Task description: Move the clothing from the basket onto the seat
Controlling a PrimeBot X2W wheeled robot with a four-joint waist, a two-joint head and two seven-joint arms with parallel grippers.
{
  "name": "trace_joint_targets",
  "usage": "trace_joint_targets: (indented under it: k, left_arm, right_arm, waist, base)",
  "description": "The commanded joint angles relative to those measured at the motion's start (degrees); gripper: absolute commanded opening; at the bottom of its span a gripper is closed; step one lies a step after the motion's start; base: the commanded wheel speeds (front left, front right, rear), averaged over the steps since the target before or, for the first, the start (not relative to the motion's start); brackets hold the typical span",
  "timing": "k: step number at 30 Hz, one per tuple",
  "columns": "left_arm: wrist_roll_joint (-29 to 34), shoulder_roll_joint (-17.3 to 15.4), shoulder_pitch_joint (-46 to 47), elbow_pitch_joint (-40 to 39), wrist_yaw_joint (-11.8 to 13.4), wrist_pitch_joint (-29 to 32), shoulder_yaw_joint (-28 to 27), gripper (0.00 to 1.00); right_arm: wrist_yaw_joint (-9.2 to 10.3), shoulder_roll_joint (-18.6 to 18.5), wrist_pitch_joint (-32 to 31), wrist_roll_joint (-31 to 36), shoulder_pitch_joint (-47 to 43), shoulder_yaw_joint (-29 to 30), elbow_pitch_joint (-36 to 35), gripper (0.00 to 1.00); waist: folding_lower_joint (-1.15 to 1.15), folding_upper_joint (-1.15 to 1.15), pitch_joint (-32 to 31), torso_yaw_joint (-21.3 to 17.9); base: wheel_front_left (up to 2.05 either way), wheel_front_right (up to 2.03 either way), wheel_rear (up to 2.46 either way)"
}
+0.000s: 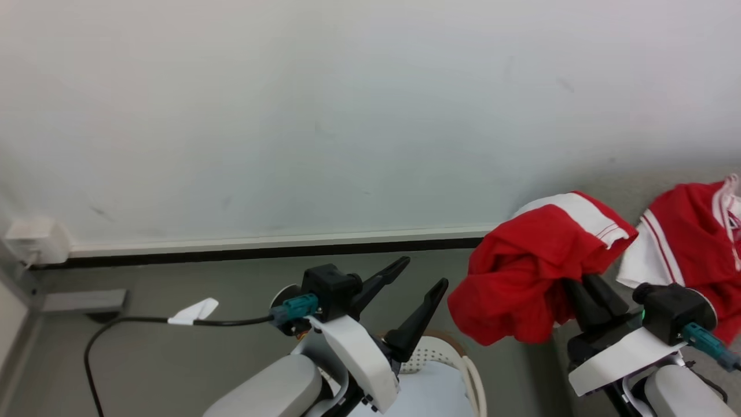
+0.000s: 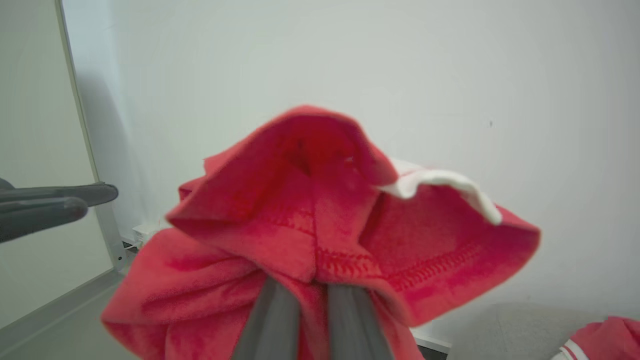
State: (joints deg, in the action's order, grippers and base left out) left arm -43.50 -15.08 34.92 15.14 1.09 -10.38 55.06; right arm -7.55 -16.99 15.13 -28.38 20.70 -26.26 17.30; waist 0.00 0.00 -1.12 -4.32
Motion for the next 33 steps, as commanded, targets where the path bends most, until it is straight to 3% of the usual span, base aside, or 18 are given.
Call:
trace_joint_targets:
  k: [1, 19, 33]
  left_arm:
    - [0.8, -0.5, -0.6, -0.1, 0.1, -0.5, 0.0, 1.00]
    - [5.3, -1.1, -0.7, 0.1, -0.7, -3.9, 1.2, 1.00]
    - [8.1, 0.3, -0.3, 0.7, -0.9, -4.7, 1.9, 1.00]
  right_arm:
    - [0.13, -0.5, 0.0, 0.3, -0.7, 0.5, -0.4, 0.00]
    - [0.13, -0.6, 0.0, 2.4, -3.0, 6.4, -3.9, 0.00]
    - [0.13, 0.0, 0.0, 2.9, -3.3, 8.9, -5.5, 0.00]
  waist:
    - [0.00, 0.00, 0.5, -2.6]
    - [0.00, 0.00, 2.9, -16.5]
    - [0.00, 0.00, 5.3, -19.8]
  base:
    - [0.00, 0.00, 0.00]
    - [0.00, 0.00, 0.00]
    - [0.00, 0.00, 0.00]
